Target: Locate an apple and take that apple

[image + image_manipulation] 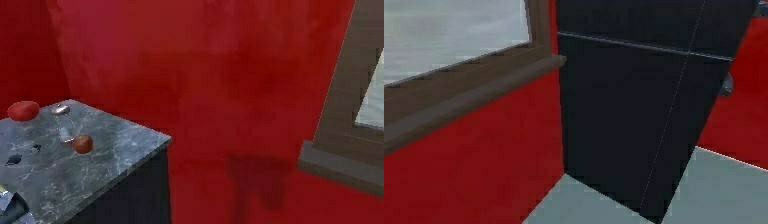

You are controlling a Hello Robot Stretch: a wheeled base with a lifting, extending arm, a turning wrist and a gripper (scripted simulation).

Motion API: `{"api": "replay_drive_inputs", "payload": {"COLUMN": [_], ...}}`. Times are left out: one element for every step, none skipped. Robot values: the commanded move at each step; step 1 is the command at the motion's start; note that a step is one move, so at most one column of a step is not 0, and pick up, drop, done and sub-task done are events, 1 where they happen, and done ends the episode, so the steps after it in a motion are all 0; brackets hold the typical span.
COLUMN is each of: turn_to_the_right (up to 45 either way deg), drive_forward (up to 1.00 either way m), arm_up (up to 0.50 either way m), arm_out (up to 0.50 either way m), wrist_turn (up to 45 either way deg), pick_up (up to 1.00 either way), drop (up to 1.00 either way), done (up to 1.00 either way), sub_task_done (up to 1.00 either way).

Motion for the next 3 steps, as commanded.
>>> {"api": "replay_drive_inputs", "payload": {"turn_to_the_right": [3.0,0.0,-45.0], "drive_forward": [0.00,0.40,0.00], "arm_up": [0.00,0.00,0.00], "arm_out": [0.00,0.00,0.00], "wrist_turn": [0.0,0.0,0.0], "pick_up": [0.00,0.00,0.00], "drop": [0.00,0.00,0.00], "done": [0.00,0.00,0.00], "sub_task_done": [0.00,0.00,0.00]}}
